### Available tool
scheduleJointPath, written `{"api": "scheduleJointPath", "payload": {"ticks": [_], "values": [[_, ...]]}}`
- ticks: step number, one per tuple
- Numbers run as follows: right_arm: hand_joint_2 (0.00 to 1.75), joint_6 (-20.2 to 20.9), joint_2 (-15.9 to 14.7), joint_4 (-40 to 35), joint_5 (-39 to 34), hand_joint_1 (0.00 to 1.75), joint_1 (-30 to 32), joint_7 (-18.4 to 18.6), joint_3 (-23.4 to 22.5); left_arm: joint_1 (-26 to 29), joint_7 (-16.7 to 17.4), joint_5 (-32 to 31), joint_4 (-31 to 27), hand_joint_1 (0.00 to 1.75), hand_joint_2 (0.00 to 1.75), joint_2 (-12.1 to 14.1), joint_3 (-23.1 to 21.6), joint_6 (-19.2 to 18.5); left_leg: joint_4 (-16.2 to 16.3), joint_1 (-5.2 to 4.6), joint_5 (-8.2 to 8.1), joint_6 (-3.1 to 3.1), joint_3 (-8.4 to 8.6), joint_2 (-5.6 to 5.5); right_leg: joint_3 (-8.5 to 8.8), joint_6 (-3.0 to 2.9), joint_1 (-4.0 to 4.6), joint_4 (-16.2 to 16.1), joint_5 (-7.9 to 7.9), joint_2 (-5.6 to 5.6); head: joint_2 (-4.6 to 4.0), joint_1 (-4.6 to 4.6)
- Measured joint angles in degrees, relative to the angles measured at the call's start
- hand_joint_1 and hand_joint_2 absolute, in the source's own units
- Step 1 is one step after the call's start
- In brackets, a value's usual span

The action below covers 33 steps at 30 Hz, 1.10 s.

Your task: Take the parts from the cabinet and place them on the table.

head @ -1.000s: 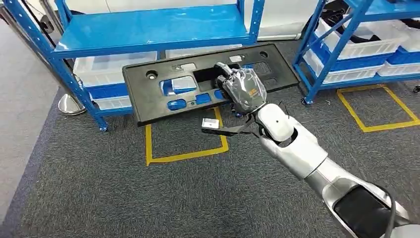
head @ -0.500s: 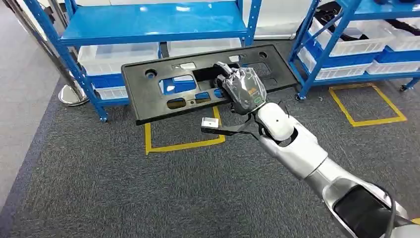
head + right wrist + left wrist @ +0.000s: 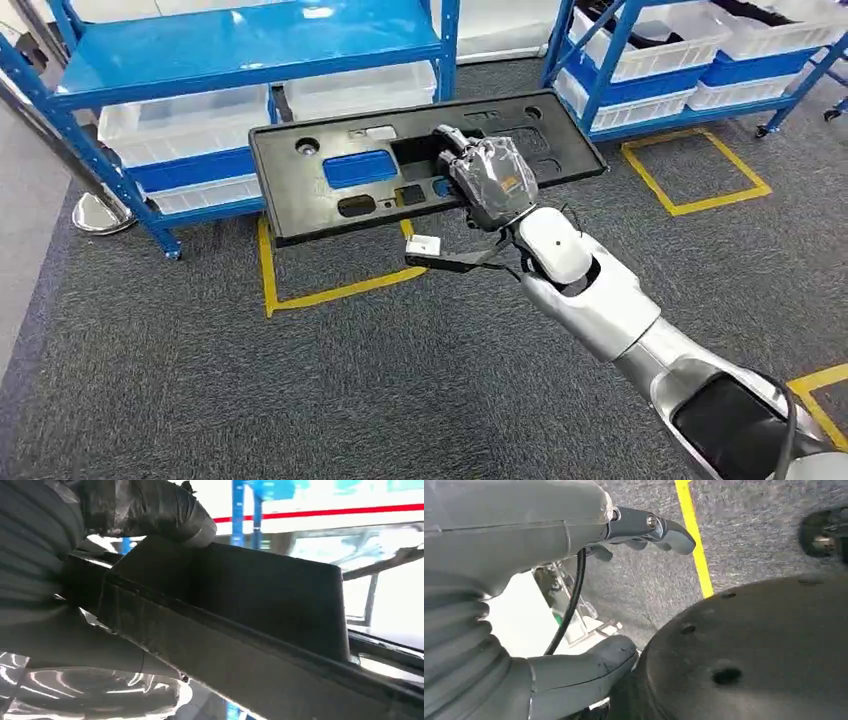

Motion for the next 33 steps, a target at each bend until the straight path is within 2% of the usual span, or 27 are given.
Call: {"api": "scheduleJointPath", "payload": {"ticks": [2, 3, 4, 6, 7, 8, 11, 12, 13, 14, 15, 16, 17, 18, 19, 20, 21, 22, 23, 24, 27, 28, 29, 30, 31, 32, 33], "values": [[1.75, 0.0, 0.0, 0.1, 0.0, 1.75, 0.2, 0.0, 0.0, 0.0, 0.0, 0.0, 0.0, 0.00, 1.75, 0.0, 0.0, 0.0, 9.5, 0.14, -4.05, -0.26, -4.21, -0.27, -0.54, -0.05, 0.04, 0.1, 0.35, 1.26, 0.00, -0.02], [1.75, 0.0, 0.0, 0.2, 0.0, 1.75, 0.3, 0.0, 0.0, 0.0, 0.0, 0.0, 0.0, 0.00, 1.75, 0.0, 0.0, 0.0, 11.3, 0.25, -4.06, -0.27, -5.00, -0.27, -0.68, 0.01, 0.04, 0.1, 0.47, 1.90, 0.00, -0.02], [1.75, 0.0, 0.0, 0.3, 0.0, 1.75, 0.5, 0.0, 0.0, 0.0, 0.0, 0.0, 0.0, 0.00, 1.75, 0.0, 0.1, 0.0, 10.1, 0.36, -2.62, -0.27, -4.35, -0.27, -0.73, 0.16, 0.03, 0.1, 0.58, 2.62, 0.00, -0.02], [1.75, 0.0, 0.1, 0.3, 0.0, 1.75, 0.5, 0.0, 0.0, 0.0, 0.0, 0.0, 0.0, 0.00, 1.75, 0.0, 0.1, 0.0, 1.6, 0.55, 2.37, -0.08, 0.01, -0.97, -0.73, 0.35, -0.05, 0.4, 0.69, 3.97, 0.00, -0.02], [1.75, 0.0, 0.1, 0.3, 0.1, 1.75, 0.4, 0.0, 0.0, 0.0, 0.0, 0.0, 0.0, 0.00, 1.75, 0.0, 0.2, 0.0, -3.8, 0.75, 4.80, 0.05, 2.65, -2.73, -0.77, 0.45, -0.09, 0.5, 0.73, 4.62, 0.00, -0.02], [1.75, 0.0, 0.1, 0.3, 0.0, 1.75, 0.3, 0.0, 0.0, 0.1, 0.0, 0.0, 0.0, 0.00, 1.75, 0.0, 0.3, 0.0, -6.1, 0.80, 4.10, 0.15, 3.66, -5.35, -1.10, 0.85, 0.20, 0.7, 0.80, 5.17, 0.00, 0.00], [1.75, 0.0, 0.2, 0.3, 0.1, 1.75, 0.3, 0.0, 0.0, -0.1, 0.4, -0.1, 0.0, 0.00, 1.75, 0.0, 0.4, 0.0, -6.6, 0.63, 4.40, 0.60, 3.63, -3.93, -1.99, 2.23, -0.24, 0.5, 1.73, 7.05, 0.00, -0.02], [1.75, 0.1, 0.1, 0.2, 0.1, 1.75, 0.4, 0.0, 0.0, -0.2, 0.6, -0.2, 0.0, 0.00, 1.75, 0.0, 0.4, 0.0, -7.1, 0.67, 4.84, 1.21, 3.68, -3.18, -2.12, 2.81, -0.22, 0.2, 2.12, 7.77, 0.00, 0.00], [1.75, 0.1, 0.1, 0.2, 0.2, 1.75, 0.5, 0.0, 0.0, -0.3, 0.8, -0.2, 0.0, 0.00, 1.75, 0.0, 0.4, 0.0, -7.8, 0.89, 5.37, 1.94, 3.79, -2.40, -2.36, 2.75, -0.42, 0.8, 1.59, 6.08, 0.00, 0.00], [1.75, 0.2, 0.2, 0.2, 0.3, 1.75, 0.3, 0.0, 0.0, -0.2, 1.1, -0.3, 0.0, 0.00, 1.75, 0.0, 0.5, 0.0, -8.0, 0.83, 5.58, 2.29, 3.74, -1.73, -3.27, 2.80, -0.10, 2.5, -0.12, 3.18, 0.00, 0.11], [1.75, 0.3, 0.3, 0.2, 0.7, 1.75, 0.3, 0.0, 0.0, -0.1, 1.2, -0.4, 0.0, 0.00, 1.75, 0.0, 0.5, 0.0, -8.0, 0.76, 5.68, 2.47, 3.56, -1.13, -4.86, 2.96, -0.14, 6.0, -2.37, 1.99, 0.00, 0.08], [1.75, 0.5, 0.6, 0.0, 1.2, 1.75, 0.3, 0.2, 0.1, -0.1, 1.4, -0.5, 0.0, 0.00, 1.75, 0.0, 0.5, -0.1, -7.9, 0.70, 5.72, 2.52, 3.39, -0.44, -6.88, 3.17, -0.22, 10.6, -4.66, 1.51, 0.00, 0.06], [1.75, 0.7, 0.7, -0.1, 1.4, 1.75, 0.5, 0.2, 0.2, -0.1, 1.6, -0.7, 0.0, 0.00, 1.75, 0.0, 0.5, -0.2, -7.9, 0.63, 5.74, 2.55, 3.28, 0.25, -8.47, 3.32, -0.31, 14.5, -6.17, 1.38, 0.00, 0.09], [1.75, 0.8, 0.9, -0.1, 1.5, 1.75, 0.7, 0.3, 0.4, -0.2, 1.9, -0.8, 0.0, 0.00, 1.75, 0.0, 0.5, -0.2, -7.8, 0.60, 5.74, 2.55, 3.14, 0.94, -9.37, 3.41, -0.35, 16.9, -6.75, 1.29, 0.00, 0.07], [1.75, 1.0, 1.0, -0.3, 1.8, 1.75, 1.0, 0.5, 0.5, -0.5, 2.3, -0.8, 0.0, 0.00, 1.75, 0.0, 0.5, -0.4, -7.7, 0.60, 5.73, 2.54, 3.00, 1.59, -8.99, 3.42, -0.37, 16.7, -6.00, 1.17, 0.00, 0.09], [1.75, 1.3, 1.0, -0.7, 2.1, 1.75, 1.2, 0.9, 0.7, -1.0, 2.7, -0.8, 0.0, 0.00, 1.75, 0.0, 0.5, -0.5, -7.5, 0.60, 5.69, 2.49, 2.90, 2.24, -7.19, 3.35, -0.36, 13.6, -4.06, 0.96, 0.00, 0.09], [1.75, 1.4, 1.0, -1.0, 2.2, 1.75, 1.2, 1.1, 0.9, -1.4, 3.0, -0.9, 0.0, 0.00, 1.75, 0.0, 0.4, -0.6, -7.4, 0.60, 5.58, 2.34, 2.90, 2.86, -4.32, 3.18, -0.34, 8.9, -1.78, 0.48, 0.00, 0.07], [1.75, 1.6, 1.0, -1.4, 2.2, 1.75, 1.2, 1.2, 0.9, -1.7, 3.3, -0.9, 0.0, 0.00, 1.75, 0.1, 0.4, -0.7, -7.2, 0.57, 5.44, 2.14, 2.98, 3.40, -1.42, 2.94, -0.22, 4.0, 0.11, -0.80, 0.00, 0.09], [1.75, 1.6, 1.1, -1.8, 2.2, 1.75, 1.2, 1.2, 0.9, -1.9, 3.7, -0.9, 0.0, 0.00, 1.75, 0.3, 0.4, -0.8, -7.1, 0.24, 5.28, 1.89, 3.02, 3.92, 0.10, 2.57, 0.44, 0.7, -0.64, -3.87, 0.00, 0.09], [1.75, 1.7, 1.1, -2.1, 2.2, 1.75, 1.2, 1.2, 1.0, -2.1, 3.9, -0.9, 0.0, 0.00, 1.75, 0.4, 0.3, -0.8, -6.9, -0.05, 5.14, 1.56, 2.99, 4.32, -0.07, 1.90, 0.72, 0.5, -0.14, -3.05, 0.00, 0.02], [1.75, 1.7, 0.7, -3.0, 2.2, 1.75, 1.8, 1.6, 0.9, -4.2, 4.9, -0.9, 0.0, 0.00, 1.75, 1.2, -0.3, -1.0, -7.3, -0.18, 5.31, 0.70, 3.21, 5.86, -0.69, 1.19, 0.88, 0.5, 0.13, -1.23, 0.00, 0.07], [1.75, 1.7, 0.3, -3.6, 2.2, 1.75, 2.1, 1.9, 0.9, -5.1, 5.7, -0.9, 0.0, 0.00, 1.75, 1.6, -0.6, -1.0, -7.0, -0.01, 4.89, 0.23, 2.87, 5.21, -0.52, 0.62, 0.22, 0.1, 0.53, -0.75, 0.00, 0.04], [1.75, 1.7, 0.0, -4.3, 2.1, 1.75, 2.4, 2.1, 0.9, -6.0, 6.6, -0.8, 0.0, 0.00, 1.75, 1.9, -0.8, -0.7, -5.8, 0.23, 3.70, -0.12, 2.46, 2.74, -0.62, 0.43, 0.23, 0.0, 0.66, -0.32, 0.00, 0.04], [1.75, 1.7, -0.5, -4.8, 2.0, 1.75, 2.6, 2.1, 0.7, -6.7, 7.4, -0.6, -0.3, 0.00, 1.75, 2.1, -1.1, -0.4, -2.6, 0.32, 1.41, -0.25, 1.19, 1.04, -0.75, 0.05, 0.16, 0.0, 0.81, 0.03, 0.00, 0.02], [1.75, 1.7, -0.7, -5.2, 2.0, 1.75, 2.8, 2.1, 0.6, -7.2, 8.0, -0.4, -0.5, 0.00, 1.75, 2.4, -1.4, -0.2, 2.3, 0.35, -1.22, -0.39, -0.94, 0.26, -0.92, -0.15, 0.22, 0.0, 0.93, 0.66, 0.00, 0.04], [1.75, 1.7, -0.7, -5.4, 2.0, 1.75, 3.1, 2.1, 0.6, -7.5, 8.2, -0.4, -0.7, 0.00, 1.75, 2.5, -1.7, -0.1, 6.8, 0.35, -3.04, -0.47, -2.90, -0.07, -1.08, -0.29, 0.27, 0.1, 1.02, 1.43, 0.00, 0.04], [1.75, 1.7, -0.9, -5.6, 2.0, 1.75, 3.5, 2.1, 0.6, -7.9, 8.4, -0.4, -0.9, 0.00, 1.75, 2.7, -1.9, 0.0, 10.1, 0.35, -3.76, -0.49, -4.37, -0.23, -1.19, -0.34, 0.33, 0.1, 1.12, 2.34, 0.00, 0.04]]}}
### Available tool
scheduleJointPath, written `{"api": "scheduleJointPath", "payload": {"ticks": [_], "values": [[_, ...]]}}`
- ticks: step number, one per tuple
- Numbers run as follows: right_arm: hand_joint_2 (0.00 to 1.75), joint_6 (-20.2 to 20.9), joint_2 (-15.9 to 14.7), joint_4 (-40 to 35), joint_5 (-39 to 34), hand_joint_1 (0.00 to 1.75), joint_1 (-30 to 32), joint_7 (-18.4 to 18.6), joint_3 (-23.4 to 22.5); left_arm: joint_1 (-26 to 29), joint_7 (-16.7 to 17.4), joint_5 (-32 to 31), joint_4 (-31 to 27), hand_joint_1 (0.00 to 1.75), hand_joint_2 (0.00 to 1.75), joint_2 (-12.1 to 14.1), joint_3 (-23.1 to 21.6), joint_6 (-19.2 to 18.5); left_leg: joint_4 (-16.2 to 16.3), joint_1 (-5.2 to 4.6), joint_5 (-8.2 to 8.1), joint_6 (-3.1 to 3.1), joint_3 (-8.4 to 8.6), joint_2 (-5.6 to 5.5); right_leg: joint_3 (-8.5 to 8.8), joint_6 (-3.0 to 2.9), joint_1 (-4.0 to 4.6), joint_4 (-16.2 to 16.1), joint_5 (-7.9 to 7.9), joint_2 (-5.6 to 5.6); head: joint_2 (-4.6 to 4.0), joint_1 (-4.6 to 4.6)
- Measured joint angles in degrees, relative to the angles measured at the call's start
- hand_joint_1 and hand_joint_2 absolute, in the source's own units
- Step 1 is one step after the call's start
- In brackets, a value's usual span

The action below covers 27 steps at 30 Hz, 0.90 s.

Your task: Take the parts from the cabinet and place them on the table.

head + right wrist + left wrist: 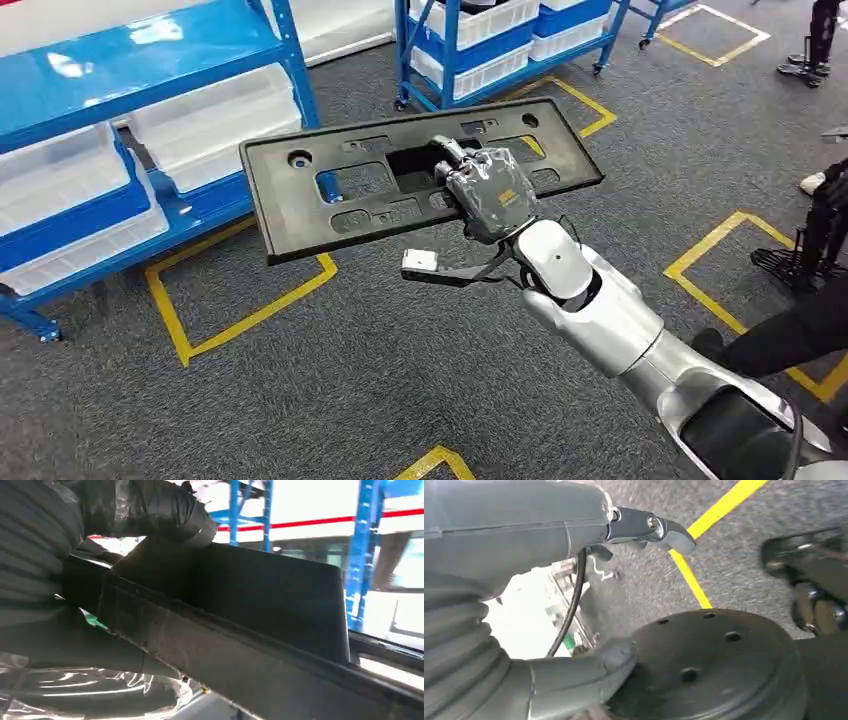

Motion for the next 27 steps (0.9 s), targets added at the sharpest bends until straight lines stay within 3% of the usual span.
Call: {"api": "scheduleJointPath", "payload": {"ticks": [1, 2, 3, 4, 5, 6, 8, 9, 10, 11, 12, 14, 15, 16, 17, 18, 19, 20, 21, 22, 25, 26, 27], "values": [[1.75, 0.0, -0.2, -0.2, 0.0, 1.75, 0.4, 0.0, 0.0, -0.1, 0.1, 0.0, -0.2, 0.00, 1.75, 0.1, -0.1, 0.1, 0.5, 0.00, 0.64, 0.06, -0.18, -0.04, -0.02, 0.02, 0.02, 0.0, 0.07, 0.87, 0.00, 0.00], [1.75, 0.0, -0.3, -0.3, 0.0, 1.75, 0.7, 0.0, 0.0, -0.1, 0.1, 0.0, -0.3, 0.00, 1.75, 0.2, -0.2, 0.2, -1.4, 0.00, 2.43, 0.22, 0.75, -0.09, -0.03, 0.04, 0.02, 0.1, 0.10, 1.80, 0.00, 0.00], [1.75, 0.0, -0.5, -0.6, -0.1, 1.75, 0.9, 0.0, 0.0, -0.3, 0.1, 0.0, -0.5, 0.00, 1.75, 0.3, -0.3, 0.3, -5.6, 0.00, 5.13, 0.48, 2.76, -0.41, 0.01, 0.10, 0.02, 0.3, 0.14, 2.87, 0.00, 0.00], [1.75, -0.1, -1.0, -1.1, -0.2, 1.75, 1.3, 0.0, -0.2, -0.6, 0.6, -0.2, -0.9, 0.00, 1.75, 0.5, -0.5, 0.8, -11.6, 0.00, 8.33, 0.90, 5.41, -2.11, 0.02, 0.22, 0.00, 0.4, 0.13, 3.76, 0.00, 0.00], [1.75, -0.2, -1.8, -1.7, -0.5, 1.75, 1.8, 0.1, -0.7, -1.0, 1.1, -0.3, -1.2, 0.00, 1.75, 0.8, -0.9, 1.3, -15.1, 0.13, 9.23, 1.30, 6.66, -4.96, -0.11, 0.33, -0.12, 0.5, 0.15, 4.26, 0.00, 0.02], [1.75, -0.5, -2.8, -2.3, -1.0, 1.75, 2.6, 0.1, -1.5, -1.5, 2.0, -0.4, -1.8, 0.00, 1.75, 1.2, -1.2, 1.8, -15.9, 0.40, 8.88, 1.46, 7.36, -6.35, -0.62, 0.78, 0.24, 0.7, 0.30, 4.73, 0.00, 0.02], [1.75, -1.0, -4.7, -3.8, -1.9, 1.75, 5.0, 0.0, -3.5, -3.1, 3.7, -0.4, -3.2, 0.00, 1.75, 1.7, -1.6, 2.6, -16.6, 0.05, 8.56, 1.46, 7.26, -5.30, -1.27, 1.69, -0.33, 0.6, 0.84, 5.68, 0.00, 0.09], [1.75, -1.2, -5.7, -4.4, -2.2, 1.75, 6.3, -0.1, -4.4, -3.6, 4.4, -0.6, -3.9, 0.00, 1.75, 2.1, -1.7, 2.8, -16.7, -0.02, 8.68, 1.68, 7.34, -4.73, -1.30, 2.16, -0.47, 0.3, 1.13, 6.32, 0.00, -0.02], [1.75, -1.3, -6.7, -5.1, -2.3, 1.75, 7.4, -0.1, -5.5, -4.3, 5.2, -0.9, -4.6, 0.00, 1.75, 2.2, -1.8, 2.9, -17.6, 0.55, 9.21, 2.16, 7.54, -3.77, -1.46, 2.48, -0.09, 0.2, 1.24, 6.71, 0.00, 0.00], [1.75, -1.8, -7.8, -5.8, -2.6, 1.75, 8.6, 0.0, -6.6, -5.0, 6.2, -1.3, -5.1, 0.00, 1.75, 2.7, -2.0, 2.9, -18.0, 0.63, 9.58, 2.61, 7.83, -2.88, -1.70, 2.54, -0.16, 1.0, 0.56, 3.70, 0.00, 0.09], [1.75, -2.3, -9.1, -6.6, -3.0, 1.75, 9.6, 0.0, -7.9, -5.8, 7.4, -1.7, -5.7, 0.00, 1.75, 3.2, -2.2, 2.8, -18.3, 0.53, 9.66, 2.99, 7.84, -2.21, -2.96, 2.81, -0.04, 3.5, -1.37, 1.02, 0.00, 0.29], [1.75, -3.7, -10.6, -7.8, -4.0, 1.75, 12.6, -0.2, -10.5, -7.4, 9.8, -2.4, -6.6, 0.00, 1.75, 4.5, -2.4, 2.2, -18.2, 0.43, 9.63, 3.07, 7.71, -0.78, -6.95, 3.48, -0.34, 11.9, -5.50, -0.66, 0.00, 0.26], [1.75, -4.3, -11.4, -8.5, -4.4, 1.75, 14.6, -0.5, -12.2, -8.3, 11.1, -2.8, -7.0, 0.00, 1.75, 5.1, -2.4, 1.7, -18.2, 0.43, 9.58, 3.12, 7.69, -0.01, -8.76, 3.77, -0.56, 15.8, -6.81, -0.82, 0.00, 0.31], [1.75, -4.8, -12.2, -9.0, -4.7, 1.75, 16.7, -1.1, -13.8, -9.3, 12.2, -3.2, -7.3, 0.00, 1.75, 5.8, -2.4, 1.1, -18.2, 0.43, 9.54, 3.07, 7.67, 0.74, -9.46, 4.02, -0.80, 17.3, -6.68, -0.86, 0.00, 0.28], [1.75, -5.4, -13.0, -9.6, -5.1, 1.75, 18.7, -1.4, -15.7, -10.3, 13.4, -3.7, -7.6, 0.00, 1.75, 6.3, -2.4, 0.3, -18.1, 0.44, 9.42, 2.98, 7.68, 1.52, -8.54, 4.21, -0.99, 15.6, -5.22, -1.08, 0.00, 0.31], [1.75, -5.8, -13.6, -10.1, -5.3, 1.75, 20.6, -1.4, -17.1, -11.3, 13.9, -4.2, -7.8, 0.00, 1.75, 6.8, -2.4, -0.3, -17.9, 0.45, 9.24, 2.79, 7.73, 2.23, -6.28, 4.35, -1.17, 11.6, -3.02, -1.59, 0.00, 0.31], [1.75, -6.5, -14.2, -11.0, -5.3, 1.75, 22.3, -1.9, -19.1, -12.1, 14.3, -4.8, -8.0, 0.00, 1.75, 7.3, -2.4, -0.9, -17.7, 0.47, 8.95, 2.52, 7.79, 2.83, -3.30, 4.39, -1.25, 6.4, -0.81, -2.72, 0.00, 0.31], [1.75, -7.2, -14.6, -11.9, -5.2, 1.75, 23.9, -2.4, -21.0, -12.8, 14.4, -5.5, -8.0, 0.00, 1.75, 7.8, -2.4, -1.2, -17.4, 0.46, 8.58, 2.17, 7.89, 3.51, -0.59, 4.39, -1.24, 1.6, 0.42, -5.09, 0.00, 0.31], [1.75, -7.8, -14.6, -12.5, -4.9, 1.75, 25.6, -2.8, -22.7, -13.4, 14.4, -6.2, -8.1, 0.00, 1.75, 8.5, -2.4, -1.2, -17.1, -0.07, 8.14, 1.53, 7.85, 4.05, -0.53, 3.80, -0.46, 1.0, -0.12, -6.14, 0.00, 0.26], [1.75, -8.2, -14.6, -13.5, -4.7, 1.75, 27.3, -3.0, -24.2, -13.9, 14.5, -6.6, -8.2, 0.00, 1.75, 8.6, -2.4, -1.3, -17.2, -0.04, 7.97, 1.18, 7.89, 4.57, -0.60, 3.04, -0.49, 0.9, 0.01, -4.92, 0.00, 0.28], [1.75, -8.4, -14.6, -14.8, -3.5, 1.75, 30.5, -3.1, -26.8, -14.9, 14.7, -7.6, -8.5, 0.00, 1.75, 8.7, -2.4, -0.8, -17.6, -0.08, 7.64, 0.40, 8.81, 6.58, -0.79, 2.03, -0.48, 0.8, 0.11, -2.95, 0.00, 0.26], [1.75, -8.4, -14.5, -15.3, -3.0, 1.75, 31.2, -3.1, -27.3, -15.2, 14.8, -7.7, -8.7, 0.00, 1.75, 8.7, -2.3, -0.4, -16.8, 0.26, 6.80, -0.03, 8.68, 5.42, -0.58, 1.57, -0.82, 0.5, 0.29, -2.33, 0.00, 0.26], [1.75, -8.4, -14.4, -15.6, -2.5, 1.75, 31.1, -3.3, -27.4, -15.3, 14.8, -7.8, -8.7, 0.00, 1.75, 8.7, -2.2, -0.1, -14.5, 0.34, 5.10, -0.10, 7.79, 2.65, -0.63, 1.09, -0.82, 0.4, 0.36, -1.82, 0.00, 0.26]]}}
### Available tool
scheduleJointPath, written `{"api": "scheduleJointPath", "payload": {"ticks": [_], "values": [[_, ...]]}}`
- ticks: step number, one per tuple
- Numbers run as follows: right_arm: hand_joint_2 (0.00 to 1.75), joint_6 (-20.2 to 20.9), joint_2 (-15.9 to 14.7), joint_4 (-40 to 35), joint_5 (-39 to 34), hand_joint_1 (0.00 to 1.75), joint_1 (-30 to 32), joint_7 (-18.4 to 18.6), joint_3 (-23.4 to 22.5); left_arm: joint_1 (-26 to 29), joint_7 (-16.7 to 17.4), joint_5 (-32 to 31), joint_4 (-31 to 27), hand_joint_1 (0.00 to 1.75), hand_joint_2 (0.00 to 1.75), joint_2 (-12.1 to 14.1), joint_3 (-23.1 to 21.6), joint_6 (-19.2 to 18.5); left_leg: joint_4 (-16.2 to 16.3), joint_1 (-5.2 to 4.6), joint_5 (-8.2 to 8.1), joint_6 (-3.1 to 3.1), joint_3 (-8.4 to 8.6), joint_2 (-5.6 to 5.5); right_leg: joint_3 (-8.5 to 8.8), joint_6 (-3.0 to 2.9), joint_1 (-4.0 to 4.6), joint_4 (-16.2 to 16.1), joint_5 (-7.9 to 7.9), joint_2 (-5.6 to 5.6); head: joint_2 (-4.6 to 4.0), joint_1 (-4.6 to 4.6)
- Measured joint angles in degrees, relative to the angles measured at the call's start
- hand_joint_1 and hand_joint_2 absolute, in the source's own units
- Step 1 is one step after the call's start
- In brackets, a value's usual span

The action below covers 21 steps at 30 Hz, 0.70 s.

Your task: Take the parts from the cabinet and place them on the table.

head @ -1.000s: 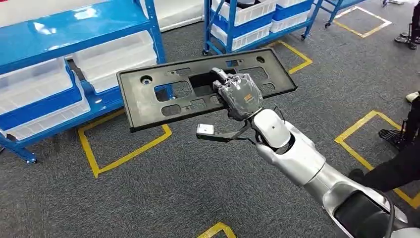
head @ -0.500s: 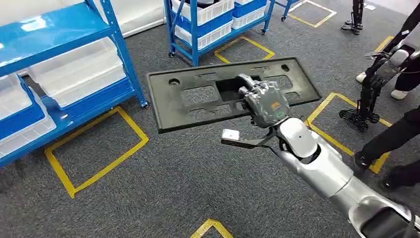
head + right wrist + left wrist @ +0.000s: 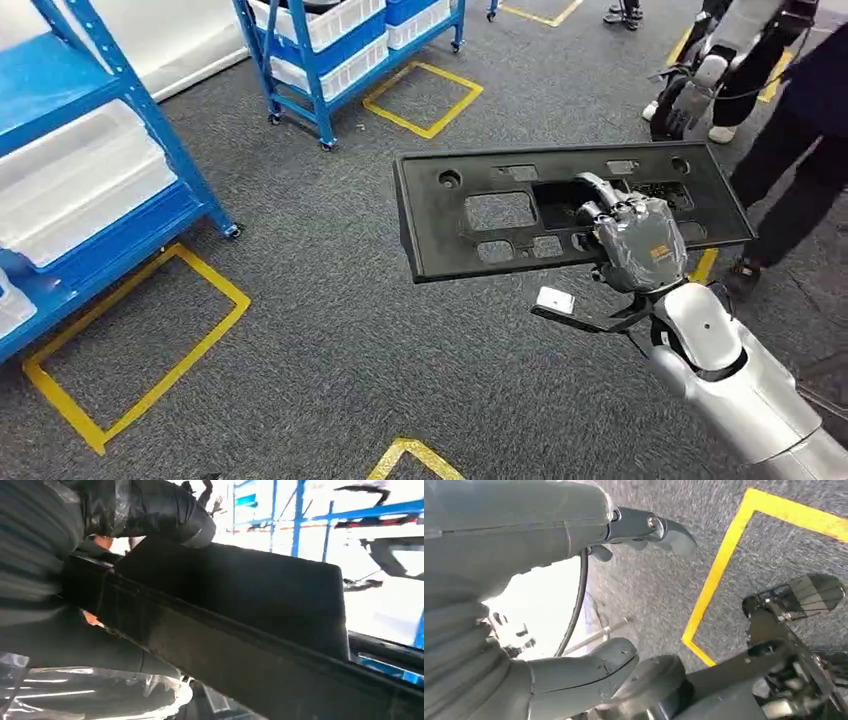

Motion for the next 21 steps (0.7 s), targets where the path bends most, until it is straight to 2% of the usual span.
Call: {"api": "scheduleJointPath", "payload": {"ticks": [1, 2, 3, 4, 5, 7, 8, 9, 11, 12, 13, 14, 15, 16, 17, 18, 19, 20, 21], "values": [[1.75, 0.2, 0.8, 0.0, 1.3, 1.75, -0.6, 0.0, 0.1, 0.1, -0.6, 0.0, -0.2, 0.00, 1.75, 0.0, 0.3, 0.2, 4.4, 0.10, -2.46, -0.01, -2.10, -1.63, -0.14, -0.32, 0.08, 0.0, 0.09, 0.77, 0.00, -0.02], [1.75, 0.6, 1.8, 0.0, 2.2, 1.75, -1.4, 0.0, 0.4, 0.3, -1.0, 0.0, -0.2, 0.00, 1.75, 0.2, 0.7, 0.2, 8.9, 0.08, -4.43, 0.00, -4.34, -2.28, -0.25, -0.51, 0.18, 0.0, 0.12, 1.52, 0.00, 0.00], [1.75, 0.8, 2.8, 0.1, 2.9, 1.75, -2.1, 0.4, 1.0, 0.6, -1.4, 0.0, -0.3, 0.00, 1.75, 0.3, 1.1, 0.2, 12.9, 0.05, -5.83, -0.01, -6.52, -2.68, -0.41, -0.66, 0.38, 0.0, 0.22, 2.37, 0.00, -0.02], [1.75, 1.0, 3.6, 0.3, 3.4, 1.75, -2.7, 0.7, 1.8, 1.0, -1.8, -0.5, -0.4, 0.00, 1.75, 0.6, 1.2, 0.2, 15.1, 0.03, -5.92, 0.09, -7.91, -2.81, -0.50, -0.74, 0.57, 0.1, 0.27, 3.24, 0.00, 0.00], [1.75, 1.3, 4.0, 0.5, 3.8, 1.75, -3.1, 1.1, 2.6, 1.4, -2.4, -0.8, -0.4, 0.00, 1.75, 0.8, 1.4, 0.1, 14.6, 0.02, -4.55, 0.33, -7.95, -2.92, -0.50, -0.78, 0.72, 0.1, 0.30, 4.10, 0.00, -0.02], [1.75, 1.3, 4.7, 1.0, 4.4, 1.75, -4.4, 1.7, 4.0, 2.4, -3.8, -1.7, -0.5, 0.00, 1.75, 1.6, 2.2, -0.2, 5.9, -0.23, 1.08, 1.17, -4.37, -3.74, -0.42, -0.77, 0.90, 0.3, 0.31, 5.94, 0.00, 0.00], [1.75, 1.2, 4.8, 1.1, 4.6, 1.75, -4.9, 2.1, 4.5, 2.7, -4.3, -2.1, -0.5, 0.00, 1.75, 1.9, 2.4, -0.2, 0.9, -0.45, 3.57, 1.70, -2.12, -5.29, -0.38, -0.76, 0.92, 0.4, 0.32, 6.65, 0.00, -0.02], [1.75, 0.9, 4.9, 1.1, 4.6, 1.75, -4.8, 2.9, 4.7, 2.9, -4.7, -3.0, -0.5, 0.00, 1.75, 2.6, 2.4, -0.2, -1.4, -0.30, 3.37, 2.49, -0.94, -8.57, -0.64, -0.59, 0.84, 0.5, 0.37, 7.07, 0.00, 0.07], [1.75, 0.2, 4.4, 0.8, 3.7, 1.75, -3.5, 3.8, 4.4, 3.1, -4.9, -4.3, -0.6, 0.00, 1.75, 2.8, 2.5, -0.2, -2.0, -0.61, 3.63, 2.31, -0.85, -7.37, -1.04, 0.23, 0.53, 0.4, 0.68, 7.90, 0.00, 0.00], [1.75, -0.1, 3.8, 0.5, 3.0, 1.75, -2.2, 3.9, 4.0, 3.3, -4.7, -4.9, -0.7, 0.00, 1.75, 2.8, 2.5, -0.2, -2.1, -0.83, 3.70, 2.48, -0.78, -7.15, -1.06, 0.69, 0.25, 0.2, 0.80, 8.43, 0.00, -0.04], [1.75, -0.5, 3.1, 0.0, 2.4, 1.75, -0.9, 3.9, 3.3, 3.3, -4.5, -5.9, -0.8, 0.00, 1.75, 2.8, 2.5, -0.2, -2.6, -0.83, 4.01, 2.73, -0.51, -6.48, -1.05, 1.13, 0.40, -0.2, 1.04, 9.10, 0.00, 0.00], [1.75, -1.1, 2.2, -0.7, 1.6, 1.75, 0.7, 3.6, 2.2, 3.3, -4.4, -6.6, -1.2, 0.00, 1.75, 2.7, 2.5, -0.3, -4.0, -0.01, 4.75, 3.07, -0.07, -5.77, -0.97, 1.06, 0.41, 0.3, 0.72, 8.05, 0.00, 0.00], [1.75, -2.3, 1.4, -1.4, 0.7, 1.75, 2.5, 2.8, 0.3, 3.2, -4.4, -7.2, -1.4, 0.00, 1.75, 2.6, 2.6, -0.5, -4.5, -0.26, 4.90, 3.32, 0.27, -5.16, -1.61, 1.20, 0.75, 1.7, -0.59, 4.60, 0.00, 0.09], [1.75, -3.0, 1.1, -2.0, -0.3, 1.75, 4.1, 1.8, -1.4, 3.3, -4.3, -7.7, -1.4, 0.00, 1.75, 2.6, 2.6, -0.7, -4.6, -0.33, 4.99, 3.58, 0.35, -4.47, -3.25, 1.43, 0.77, 4.9, -2.79, 2.67, 0.00, 0.04], [1.75, -3.7, 0.9, -2.6, -1.0, 1.75, 5.7, 0.5, -3.5, 3.6, -4.3, -8.0, -1.4, 0.00, 1.75, 2.6, 2.7, -1.1, -4.6, -0.42, 4.94, 3.59, 0.32, -3.76, -5.39, 1.76, 0.60, 9.3, -5.07, 1.71, 0.00, 0.13], [1.75, -3.9, 0.8, -3.0, -1.3, 1.75, 7.3, -0.5, -5.3, 3.9, -4.3, -8.3, -1.5, 0.00, 1.75, 2.6, 2.8, -1.5, -4.6, -0.46, 4.80, 3.55, 0.33, -2.86, -7.35, 2.05, 0.42, 13.3, -6.76, 1.22, 0.00, 0.07], [1.75, -3.8, 0.8, -3.2, -1.4, 1.75, 8.5, -1.6, -6.7, 4.1, -4.5, -8.6, -1.6, 0.00, 1.75, 2.6, 3.1, -1.9, -4.6, -0.45, 4.67, 3.51, 0.32, -1.93, -8.64, 2.36, 0.18, 15.8, -7.33, 1.04, 0.00, 0.11], [1.75, -3.8, 0.8, -3.2, -1.3, 1.75, 9.3, -2.4, -7.9, 4.5, -4.8, -8.9, -1.6, 0.00, 1.75, 2.6, 3.5, -2.2, -4.5, -0.43, 4.54, 3.37, 0.35, -1.03, -8.51, 2.60, -0.07, 15.6, -6.64, 0.91, 0.00, 0.11], [1.75, -3.7, 0.8, -3.2, -1.1, 1.75, 9.6, -2.8, -8.7, 4.7, -5.2, -9.0, -1.6, 0.00, 1.75, 2.6, 3.7, -2.4, -4.4, -0.39, 4.37, 3.15, 0.37, -0.09, -7.20, 2.86, -0.32, 13.1, -4.97, 0.59, 0.00, 0.09]]}}
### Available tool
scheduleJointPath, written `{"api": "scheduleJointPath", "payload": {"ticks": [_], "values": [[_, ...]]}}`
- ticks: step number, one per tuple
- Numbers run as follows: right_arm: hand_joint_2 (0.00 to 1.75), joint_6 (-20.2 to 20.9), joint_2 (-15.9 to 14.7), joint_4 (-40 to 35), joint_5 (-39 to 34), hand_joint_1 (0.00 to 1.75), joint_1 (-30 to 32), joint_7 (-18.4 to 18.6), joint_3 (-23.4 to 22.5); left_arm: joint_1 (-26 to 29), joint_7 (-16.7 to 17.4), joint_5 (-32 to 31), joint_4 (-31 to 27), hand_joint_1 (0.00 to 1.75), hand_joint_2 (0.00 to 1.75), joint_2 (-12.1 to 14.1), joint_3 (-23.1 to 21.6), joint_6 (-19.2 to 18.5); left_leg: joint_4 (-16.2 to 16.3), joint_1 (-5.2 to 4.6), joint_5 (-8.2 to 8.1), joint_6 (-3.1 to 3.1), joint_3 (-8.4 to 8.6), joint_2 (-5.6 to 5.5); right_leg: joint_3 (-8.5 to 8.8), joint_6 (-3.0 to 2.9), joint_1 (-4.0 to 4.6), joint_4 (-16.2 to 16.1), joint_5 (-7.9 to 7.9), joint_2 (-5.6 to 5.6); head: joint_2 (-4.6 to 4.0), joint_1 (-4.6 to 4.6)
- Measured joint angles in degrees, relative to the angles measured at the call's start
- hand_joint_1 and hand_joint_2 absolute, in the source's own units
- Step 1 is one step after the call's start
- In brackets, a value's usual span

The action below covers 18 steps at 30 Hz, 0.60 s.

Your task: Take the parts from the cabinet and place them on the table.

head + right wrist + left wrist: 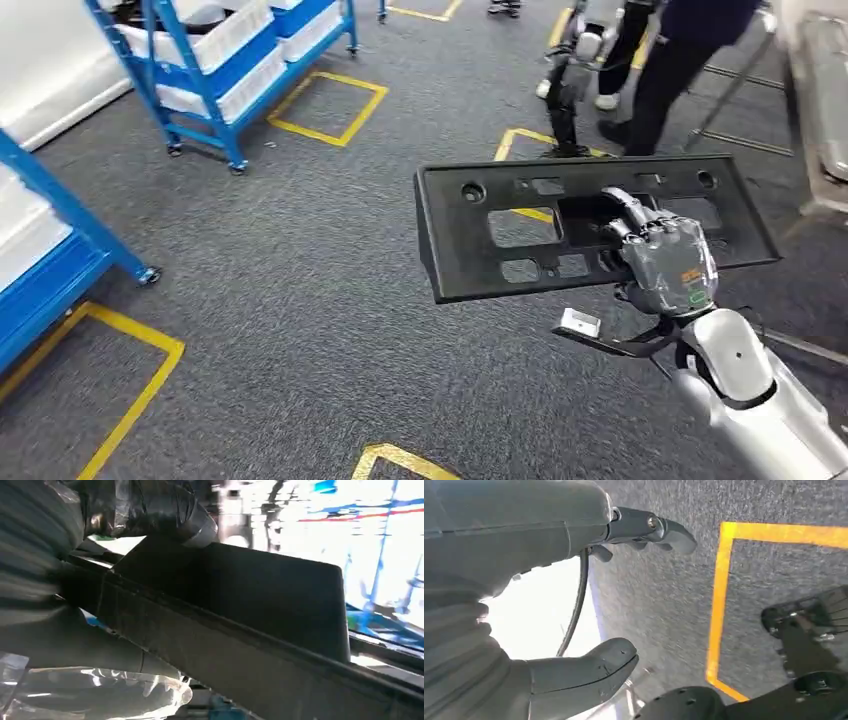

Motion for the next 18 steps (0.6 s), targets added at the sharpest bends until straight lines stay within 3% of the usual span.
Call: {"api": "scheduleJointPath", "payload": {"ticks": [2, 3, 4, 5, 7, 8, 9, 10, 11, 12, 13, 14, 15, 16, 17, 18], "values": [[1.75, 0.2, 0.0, 0.0, 0.4, 1.75, 0.1, -0.3, -1.3, 0.3, -0.7, -0.3, 0.0, 0.00, 1.75, 0.0, 0.5, -0.2, 0.6, 0.19, -0.71, -0.62, 0.10, 1.85, 5.91, 0.50, -0.44, -10.1, 4.38, -2.04, 0.00, 0.00], [1.75, 0.3, 0.0, 0.0, 0.6, 1.75, 0.1, -0.3, -1.7, 0.3, -0.9, -0.4, 0.0, 0.00, 1.75, 0.2, 0.8, -0.2, 1.2, -0.10, -1.20, -1.27, 0.11, 2.62, 6.97, 0.29, -0.22, -12.5, 4.03, -4.47, 0.00, 0.00], [1.75, 0.5, -0.1, -0.1, 0.6, 1.75, 0.1, -0.3, -1.9, 0.4, -1.0, -0.4, 0.0, 0.00, 1.75, 0.5, 1.0, -0.2, 1.7, -0.23, -1.81, -1.78, 0.07, 3.15, 7.12, -0.24, 0.05, -12.9, 4.57, -4.17, 0.00, -0.04], [1.75, 0.7, -0.1, -0.1, 0.7, 1.75, 0.1, -0.3, -1.9, 0.4, -1.0, -0.4, 0.0, 0.00, 1.75, 0.5, 1.3, -0.2, 1.2, -0.22, -1.88, -2.07, 0.26, 3.54, 7.07, -0.92, 0.19, -12.3, 4.31, -3.16, 0.00, 0.00], [1.75, 0.9, -0.1, -0.1, 0.9, 1.75, -0.3, -0.5, -2.0, 0.5, -1.0, -0.3, -0.1, 0.00, 1.75, 0.5, 1.7, -0.2, 1.2, -0.19, -2.17, -2.59, 1.27, 4.95, 6.96, -1.51, 0.37, -12.3, 4.22, -1.80, 0.00, -0.02], [1.75, 1.2, -0.2, -0.1, 0.9, 1.75, -0.9, -0.7, -2.0, 0.5, -0.9, -0.2, -0.1, 0.00, 1.75, 0.5, 1.9, -0.1, 1.3, 0.03, -2.50, -2.97, 1.15, 5.13, 7.12, -2.11, 0.05, -12.6, 4.43, -1.10, 0.00, -0.06], [1.75, 1.4, -0.2, -0.1, 1.1, 1.75, -1.6, -0.8, -2.0, 0.5, -0.9, 0.0, -0.1, 0.00, 1.75, 0.5, 2.3, 0.0, 2.7, 0.37, -3.80, -3.22, 0.82, 1.88, 7.14, -2.53, -0.01, -12.6, 4.52, -0.67, 0.00, -0.02], [1.75, 1.9, -0.2, 0.0, 1.4, 1.75, -2.7, -0.9, -2.0, 0.8, -0.8, 0.2, -0.1, 0.00, 1.75, 0.5, 2.6, 0.0, 6.1, 0.46, -6.00, -3.17, -0.71, -0.62, 7.04, -2.89, 0.10, -12.6, 4.52, -0.12, 0.00, -0.06], [1.75, 2.3, -0.2, 0.2, 1.8, 1.75, -3.9, -1.3, -1.7, 1.1, -0.7, 0.2, -0.1, 0.00, 1.75, 0.6, 2.9, 0.1, 10.8, 0.46, -8.34, -3.12, -3.01, -1.92, 6.96, -3.20, 0.25, -12.6, 4.57, 0.53, 0.00, -0.04], [1.75, 2.8, -0.2, 0.4, 2.1, 1.75, -4.7, -1.3, -1.2, 1.3, -0.4, 0.2, -0.1, 0.00, 1.75, 0.6, 3.1, 0.2, 15.3, 0.44, -10.18, -3.09, -5.37, -2.48, 6.88, -3.35, 0.51, -12.6, 4.63, 1.22, 0.00, -0.04], [1.75, 3.2, -0.1, 0.7, 2.4, 1.75, -5.6, -1.2, -0.6, 1.6, -0.3, 0.2, -0.1, 0.00, 1.75, 0.6, 3.4, 0.3, 19.0, 0.43, -11.02, -2.90, -7.51, -2.68, 6.80, -3.50, 0.86, -12.5, 4.65, 2.06, 0.00, -0.04], [1.75, 3.6, 0.0, 1.1, 2.8, 1.75, -6.4, -1.2, 0.1, 1.8, -0.3, 0.3, -0.1, 0.00, 1.75, 0.6, 3.7, 0.3, 19.7, 0.36, -10.25, -2.59, -8.24, -2.73, 6.79, -3.56, 1.11, -12.5, 4.69, 2.83, 0.00, -0.02], [1.75, 3.9, 0.0, 1.4, 3.0, 1.75, -7.2, -1.2, 0.7, 2.0, -0.2, 0.3, -0.1, 0.00, 1.75, 0.6, 4.0, 0.3, 17.6, 0.14, -8.11, -2.13, -7.68, -2.85, 6.81, -3.57, 1.30, -12.4, 4.69, 3.65, 0.00, -0.04], [1.75, 4.2, 0.0, 1.7, 3.0, 1.75, -7.9, -1.2, 1.4, 2.0, -0.2, 0.4, -0.1, 0.00, 1.75, 0.6, 4.4, 0.3, 13.5, -0.14, -5.33, -1.66, -6.10, -3.21, 6.83, -3.57, 1.39, -12.3, 4.69, 4.36, 0.00, -0.02], [1.75, 4.4, 0.0, 1.9, 3.1, 1.75, -8.8, -1.1, 2.0, 2.0, -0.2, 0.4, -0.1, 0.00, 1.75, 0.8, 4.6, 0.4, 8.0, -0.47, -2.23, -1.09, -3.74, -4.14, 6.90, -3.57, 1.39, -12.3, 4.70, 5.08, 0.00, -0.04], [1.75, 4.6, 0.0, 2.2, 3.2, 1.75, -9.6, -1.1, 2.6, 2.0, -0.2, 0.4, -0.1, 0.00, 1.75, 1.0, 4.9, 0.4, 3.4, -0.82, -0.34, -0.50, -1.95, -6.77, 6.83, -3.56, 1.18, -12.3, 4.71, 5.56, 0.00, -0.02]]}}
